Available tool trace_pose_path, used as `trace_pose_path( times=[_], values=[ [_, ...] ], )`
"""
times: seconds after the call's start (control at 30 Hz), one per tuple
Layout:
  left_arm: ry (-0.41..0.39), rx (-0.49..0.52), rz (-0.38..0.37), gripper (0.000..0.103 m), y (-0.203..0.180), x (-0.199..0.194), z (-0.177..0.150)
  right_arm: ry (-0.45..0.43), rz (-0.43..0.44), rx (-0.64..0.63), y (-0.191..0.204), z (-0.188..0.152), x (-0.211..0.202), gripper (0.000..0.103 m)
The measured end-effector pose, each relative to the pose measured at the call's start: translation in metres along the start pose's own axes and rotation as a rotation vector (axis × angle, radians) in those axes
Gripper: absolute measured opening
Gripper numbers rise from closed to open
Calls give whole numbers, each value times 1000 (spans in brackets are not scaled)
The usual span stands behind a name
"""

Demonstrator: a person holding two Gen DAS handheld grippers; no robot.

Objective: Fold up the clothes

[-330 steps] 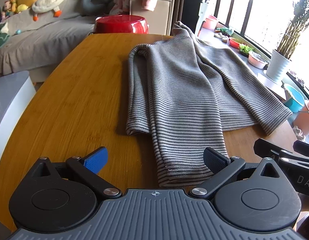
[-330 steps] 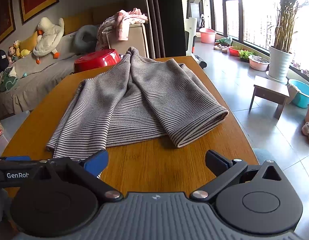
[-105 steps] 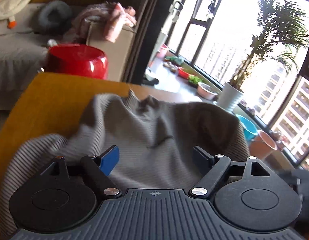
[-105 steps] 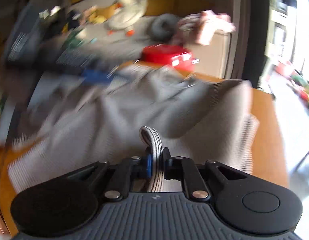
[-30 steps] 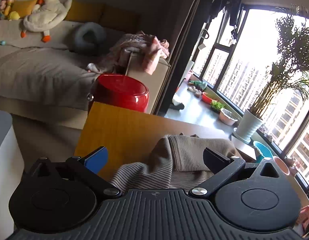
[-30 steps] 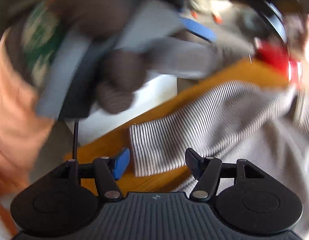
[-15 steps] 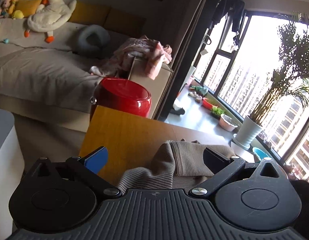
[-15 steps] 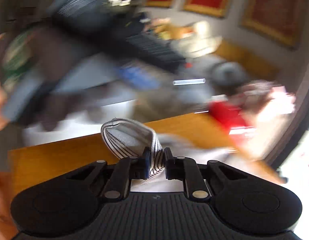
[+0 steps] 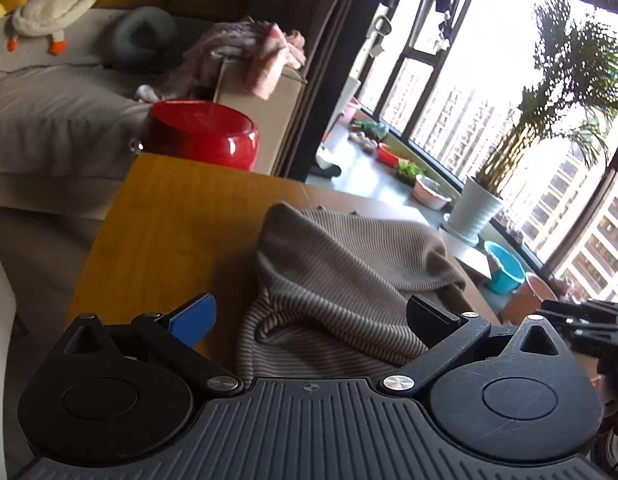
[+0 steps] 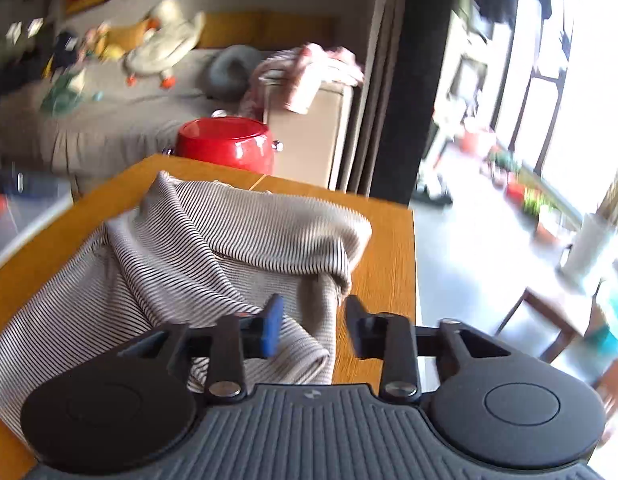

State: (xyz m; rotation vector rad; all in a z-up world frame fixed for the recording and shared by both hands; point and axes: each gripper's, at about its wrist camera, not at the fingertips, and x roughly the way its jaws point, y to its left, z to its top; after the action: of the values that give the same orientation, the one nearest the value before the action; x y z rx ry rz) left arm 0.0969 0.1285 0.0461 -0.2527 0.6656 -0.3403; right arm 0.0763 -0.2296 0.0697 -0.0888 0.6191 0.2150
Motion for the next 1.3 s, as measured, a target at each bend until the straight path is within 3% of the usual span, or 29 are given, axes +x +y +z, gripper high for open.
trace_pose_path(
  times=[0.13,0.3,0.37,0.4,0.5,0.63,0.77,0.87,0.97,1.07,1.13,1.23,1.3],
  values=[
    [63,6,-27,103,-16,27,-20,45,147,362,-41,-15,15,50],
    [76,20,-73,103,-35,51,-46,170,155,498,-36,-55,52,49],
    [82,14,-83,103,-39,59,-52,201,181,492,-30,-62,62,30],
    [72,12,-86,103,-39,58,-51,196,198,449,-22,-54,68,3],
    [27,11,-86,103,-39,56,-45,60,231,290,2,3,64,4],
    [-22,40,-67,103,-40,52,-28,-257,229,146,4,98,33,3],
    [8,59,-55,103,-38,66,-28,-390,246,126,-11,133,29,3],
    [48,80,-27,103,-35,78,-33,-310,211,171,-32,113,66,3],
    [85,85,-16,103,-31,83,-31,-148,118,250,-59,67,120,3],
    [82,90,-98,103,-41,74,-19,16,46,258,-78,20,160,8],
    [41,116,-146,103,-50,67,-6,31,35,277,-85,8,163,30],
    [-39,115,-174,103,-53,67,17,4,34,331,-97,6,152,35],
    [-64,78,-143,103,-46,80,32,-48,63,373,-104,15,137,35]
  ],
)
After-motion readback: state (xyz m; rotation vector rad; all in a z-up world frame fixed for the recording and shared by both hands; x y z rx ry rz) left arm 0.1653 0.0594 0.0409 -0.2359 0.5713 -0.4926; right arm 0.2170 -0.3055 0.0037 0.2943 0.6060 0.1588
